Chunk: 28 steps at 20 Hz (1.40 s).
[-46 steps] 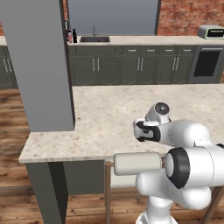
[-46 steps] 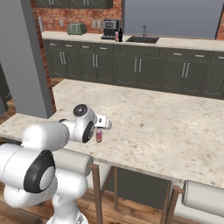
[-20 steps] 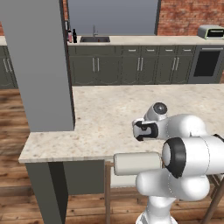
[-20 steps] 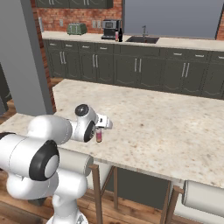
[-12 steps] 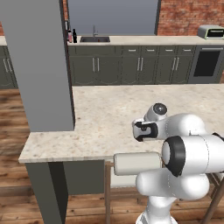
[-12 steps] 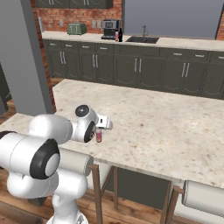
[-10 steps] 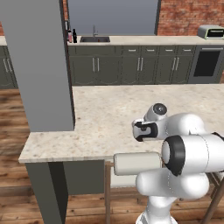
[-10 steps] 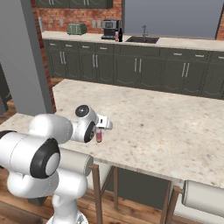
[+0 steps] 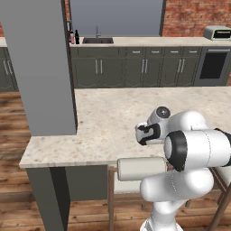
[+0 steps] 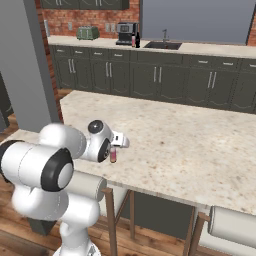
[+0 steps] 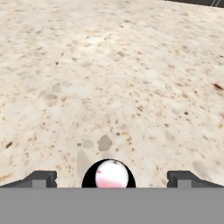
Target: Place the large bottle from the dining counter next to the other large bottle outside the sink, and place the small bottle from the dining counter next to the other small bottle inside the sink.
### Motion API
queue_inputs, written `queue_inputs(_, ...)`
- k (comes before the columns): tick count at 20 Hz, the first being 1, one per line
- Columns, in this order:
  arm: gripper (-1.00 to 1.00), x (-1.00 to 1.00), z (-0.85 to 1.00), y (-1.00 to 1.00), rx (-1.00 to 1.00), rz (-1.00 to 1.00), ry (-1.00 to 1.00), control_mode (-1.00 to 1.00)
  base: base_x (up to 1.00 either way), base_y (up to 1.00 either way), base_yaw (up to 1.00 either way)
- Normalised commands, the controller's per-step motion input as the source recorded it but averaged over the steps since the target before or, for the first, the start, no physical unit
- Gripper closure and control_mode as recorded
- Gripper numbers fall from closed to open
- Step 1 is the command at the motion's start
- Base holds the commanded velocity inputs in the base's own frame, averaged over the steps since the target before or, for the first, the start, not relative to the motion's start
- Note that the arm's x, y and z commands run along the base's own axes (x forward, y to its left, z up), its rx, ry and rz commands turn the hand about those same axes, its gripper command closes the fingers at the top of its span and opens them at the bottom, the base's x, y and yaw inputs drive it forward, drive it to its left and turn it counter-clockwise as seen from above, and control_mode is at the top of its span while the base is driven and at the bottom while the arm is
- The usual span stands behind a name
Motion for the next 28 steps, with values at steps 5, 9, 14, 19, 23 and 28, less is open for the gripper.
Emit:
queue_inputs(5, -1.00, 0.08, -0.06, 0.00, 0.00, 0.00, 0.00, -1.00, 0.00, 0.00, 0.00)
queue_inputs(9, -1.00, 0.05, -0.07, 0.00, 0.00, 0.00, 0.00, -1.00, 0.00, 0.00, 0.00)
queue_inputs(14, 1.00, 0.04, -0.08, 0.00, 0.00, 0.00, 0.00, -1.00, 0.00, 0.00, 0.00)
queue_inputs(19, 1.00, 0.02, -0.08, 0.00, 0.00, 0.00, 0.00, -1.00, 0.00, 0.00, 0.00)
queue_inputs(23, 1.00, 0.00, -0.03, 0.00, 0.00, 0.00, 0.00, -1.00, 0.00, 0.00, 0.00)
queue_inputs(28, 1.00, 0.00, -0.01, 0.00, 0.00, 0.00, 0.00, -1.00, 0.00, 0.00, 0.00)
